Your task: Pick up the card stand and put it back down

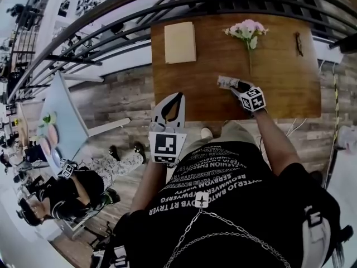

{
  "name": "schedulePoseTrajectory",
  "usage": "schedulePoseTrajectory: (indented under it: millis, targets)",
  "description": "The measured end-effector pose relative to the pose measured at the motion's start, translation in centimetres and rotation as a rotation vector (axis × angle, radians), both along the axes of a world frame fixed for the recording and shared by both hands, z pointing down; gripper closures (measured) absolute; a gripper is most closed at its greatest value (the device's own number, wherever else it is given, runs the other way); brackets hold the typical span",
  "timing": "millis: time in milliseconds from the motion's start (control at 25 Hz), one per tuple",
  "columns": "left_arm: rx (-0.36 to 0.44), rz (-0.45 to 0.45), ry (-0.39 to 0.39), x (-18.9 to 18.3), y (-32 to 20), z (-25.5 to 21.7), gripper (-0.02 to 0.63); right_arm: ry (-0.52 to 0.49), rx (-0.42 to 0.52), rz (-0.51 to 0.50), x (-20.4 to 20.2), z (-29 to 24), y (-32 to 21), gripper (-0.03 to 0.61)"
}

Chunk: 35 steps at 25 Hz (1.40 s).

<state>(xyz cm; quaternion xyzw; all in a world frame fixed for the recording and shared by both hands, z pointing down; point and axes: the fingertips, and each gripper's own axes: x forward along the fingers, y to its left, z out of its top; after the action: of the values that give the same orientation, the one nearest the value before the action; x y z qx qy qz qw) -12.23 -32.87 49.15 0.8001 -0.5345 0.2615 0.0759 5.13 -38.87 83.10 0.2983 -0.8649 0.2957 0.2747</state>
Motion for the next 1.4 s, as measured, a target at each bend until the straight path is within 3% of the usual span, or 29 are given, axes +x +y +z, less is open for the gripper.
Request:
schedulePoseTrajectory:
  millis: [360, 680, 1400]
  targets:
    - [0.007, 0.034, 0.007, 0.3, 1.8, 0.1, 0.584, -0.007, -0.053, 0.026, 0.8, -0.8, 1.9, 0.396]
    - [0.042, 0.085, 0.036, 0.9, 2.1, -0.1, 0.584, -0.063, -0.052, 0.097, 1.4, -5.3, 2.2, 0.396]
    - [0.119, 0.143, 0.08, -0.6, 2.9, -2.7, 0.584, -0.113, 0.133, 0.136, 1.2, -17.2, 3.3, 0.403]
